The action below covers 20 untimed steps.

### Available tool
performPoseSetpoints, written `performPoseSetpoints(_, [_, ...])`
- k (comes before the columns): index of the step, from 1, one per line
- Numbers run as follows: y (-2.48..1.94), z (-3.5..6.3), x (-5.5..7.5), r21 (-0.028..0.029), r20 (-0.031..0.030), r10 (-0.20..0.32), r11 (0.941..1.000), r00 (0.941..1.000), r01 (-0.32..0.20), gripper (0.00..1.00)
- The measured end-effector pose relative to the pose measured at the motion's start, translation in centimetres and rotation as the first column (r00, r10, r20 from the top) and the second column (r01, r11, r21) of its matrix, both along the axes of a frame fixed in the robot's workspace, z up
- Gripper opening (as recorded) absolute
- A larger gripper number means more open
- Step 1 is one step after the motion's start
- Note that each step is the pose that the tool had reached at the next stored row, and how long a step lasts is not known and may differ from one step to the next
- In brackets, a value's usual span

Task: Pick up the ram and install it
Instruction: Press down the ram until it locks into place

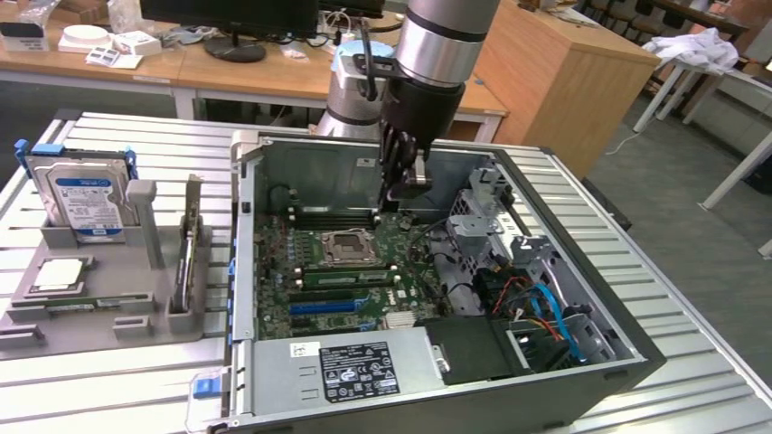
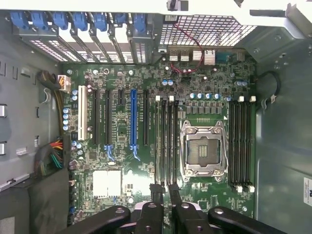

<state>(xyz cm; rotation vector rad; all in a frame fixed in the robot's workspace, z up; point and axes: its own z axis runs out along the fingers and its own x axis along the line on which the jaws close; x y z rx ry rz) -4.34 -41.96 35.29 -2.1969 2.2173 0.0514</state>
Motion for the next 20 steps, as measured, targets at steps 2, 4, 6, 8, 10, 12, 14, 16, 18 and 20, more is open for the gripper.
performPoseSetpoints(2, [0.00,0.01,0.00,-0.0001,-0.0001,0.000,1.0000,1.0000,0.000,0.19])
performPoseSetpoints(4, [0.00,0.01,0.00,-0.0001,-0.0001,0.000,1.0000,1.0000,0.000,0.19])
performPoseSetpoints(6, [0.00,0.01,0.00,-0.0002,-0.0001,0.000,1.0000,1.0000,0.000,0.19])
performPoseSetpoints(8, [0.00,0.01,0.00,-0.0002,-0.0001,0.000,1.0000,1.0000,0.000,0.19])
performPoseSetpoints(10, [0.00,0.01,0.00,-0.0001,-0.0001,0.000,1.0000,1.0000,0.000,0.19])
performPoseSetpoints(12, [0.00,0.01,0.00,-0.0002,-0.0001,0.000,1.0000,1.0000,0.000,0.18])
performPoseSetpoints(14, [0.00,0.01,0.00,-0.0002,-0.0001,0.000,1.0000,1.0000,0.000,0.11])
performPoseSetpoints(16, [0.00,0.01,0.00,-0.0001,-0.0001,0.000,1.0000,1.0000,0.000,0.11])
performPoseSetpoints(18, [0.00,0.01,0.00,-0.0002,-0.0001,0.000,1.0000,1.0000,0.000,0.11])
performPoseSetpoints(20, [0.00,0.01,0.00,-0.0001,-0.0001,0.000,1.0000,1.0000,0.000,0.11])
